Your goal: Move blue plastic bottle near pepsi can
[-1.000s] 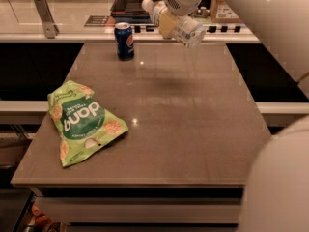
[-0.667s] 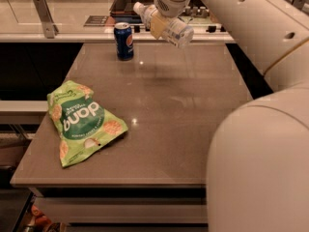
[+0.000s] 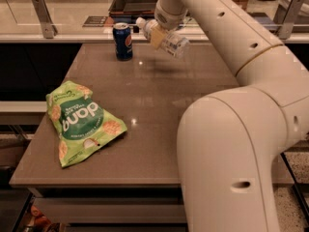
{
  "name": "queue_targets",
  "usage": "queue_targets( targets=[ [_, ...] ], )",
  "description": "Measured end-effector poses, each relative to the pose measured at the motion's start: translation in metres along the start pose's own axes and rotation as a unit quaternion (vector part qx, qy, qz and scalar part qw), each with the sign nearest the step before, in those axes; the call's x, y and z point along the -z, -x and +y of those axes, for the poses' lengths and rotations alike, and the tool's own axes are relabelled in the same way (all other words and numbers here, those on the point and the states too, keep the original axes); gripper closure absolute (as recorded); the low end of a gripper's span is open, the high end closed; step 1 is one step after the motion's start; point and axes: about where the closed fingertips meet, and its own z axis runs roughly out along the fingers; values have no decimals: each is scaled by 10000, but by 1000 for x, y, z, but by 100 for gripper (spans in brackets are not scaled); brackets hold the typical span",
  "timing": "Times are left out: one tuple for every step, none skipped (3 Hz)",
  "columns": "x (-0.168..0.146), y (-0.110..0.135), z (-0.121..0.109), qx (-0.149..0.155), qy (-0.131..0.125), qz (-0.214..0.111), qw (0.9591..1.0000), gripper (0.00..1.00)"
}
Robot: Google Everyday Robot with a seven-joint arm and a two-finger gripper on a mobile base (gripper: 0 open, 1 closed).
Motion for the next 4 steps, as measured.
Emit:
queue_targets(
  targets=[
    [-29,-2,6,46,192,216,9996,100],
    [-50,-1,17,171,381,422,9982,100],
    [-55,-1,17,172,394,435,9981,82],
    [-59,-1,19,180,407,444,9980,59]
  ],
)
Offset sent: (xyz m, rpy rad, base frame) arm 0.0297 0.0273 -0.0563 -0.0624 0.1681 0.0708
